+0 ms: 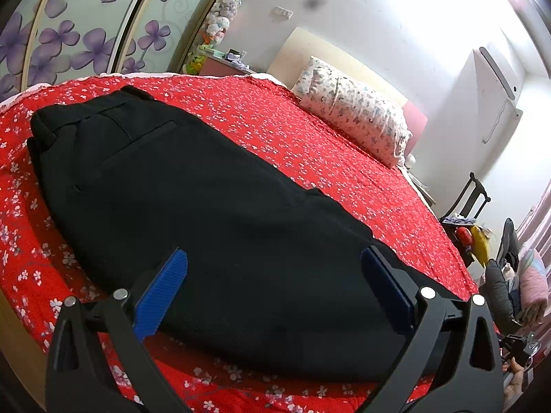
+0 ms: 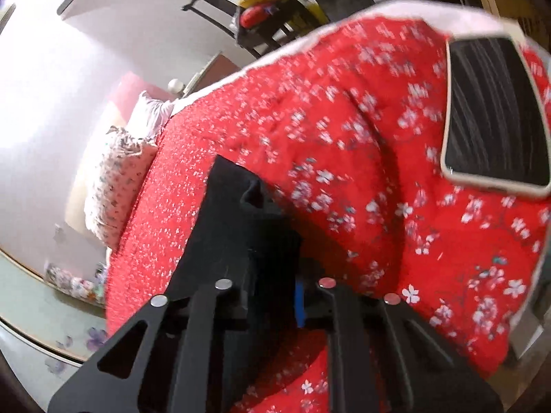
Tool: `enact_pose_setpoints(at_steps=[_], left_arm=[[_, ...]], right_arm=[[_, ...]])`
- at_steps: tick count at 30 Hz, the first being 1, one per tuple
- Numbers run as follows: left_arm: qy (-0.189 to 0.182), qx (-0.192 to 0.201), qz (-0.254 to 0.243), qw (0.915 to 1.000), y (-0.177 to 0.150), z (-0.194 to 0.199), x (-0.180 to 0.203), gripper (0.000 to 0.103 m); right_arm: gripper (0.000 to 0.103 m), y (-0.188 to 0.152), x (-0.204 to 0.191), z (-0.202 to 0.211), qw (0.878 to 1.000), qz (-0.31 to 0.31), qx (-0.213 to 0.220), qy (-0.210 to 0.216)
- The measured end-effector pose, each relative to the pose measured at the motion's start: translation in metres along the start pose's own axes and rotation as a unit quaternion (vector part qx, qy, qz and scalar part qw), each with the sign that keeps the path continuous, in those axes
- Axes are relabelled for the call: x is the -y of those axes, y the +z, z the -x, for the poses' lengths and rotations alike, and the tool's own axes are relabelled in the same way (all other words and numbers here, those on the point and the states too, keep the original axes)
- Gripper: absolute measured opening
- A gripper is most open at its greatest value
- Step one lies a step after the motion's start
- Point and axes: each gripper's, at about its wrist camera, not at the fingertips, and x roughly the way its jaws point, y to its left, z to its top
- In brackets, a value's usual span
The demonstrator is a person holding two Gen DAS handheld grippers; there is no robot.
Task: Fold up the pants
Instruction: 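Grasp the trouser hem with the right tool and lift it toward the waistband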
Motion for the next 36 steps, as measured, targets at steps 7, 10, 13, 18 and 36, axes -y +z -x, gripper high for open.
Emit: enact_pose_setpoints(at_steps=[7, 10, 13, 18, 36], left_arm=[[-0.009, 0.0, 0.011, 0.9999, 0.002, 0.003, -0.005, 0.101], [-0.014, 0.002, 0.019, 0.9997, 0.003, 0.005, -0.008, 0.101], [-0.018, 0.004, 0.023, 0.9996, 0.004, 0.007, -0.009, 0.101], [-0.019, 0.012, 0.02, 0.9995, 0.007, 0.009, -0.009, 0.101], [-0.041, 0.017, 0.038, 0.9983, 0.015, 0.019, -0.023, 0.101]], right_arm=[[0.013, -0.01, -0.084, 0.03, 0.989, 0.134, 0.051, 0.023], [0.013, -0.025, -0.128, 0.039, 0.98, 0.183, 0.048, 0.057], [0.013, -0.051, -0.174, 0.045, 0.969, 0.226, 0.033, 0.099], [0.013, -0.106, -0.236, 0.037, 0.948, 0.28, -0.02, 0.147], [0.013, -0.303, -0.304, -0.034, 0.885, 0.391, -0.204, 0.151]])
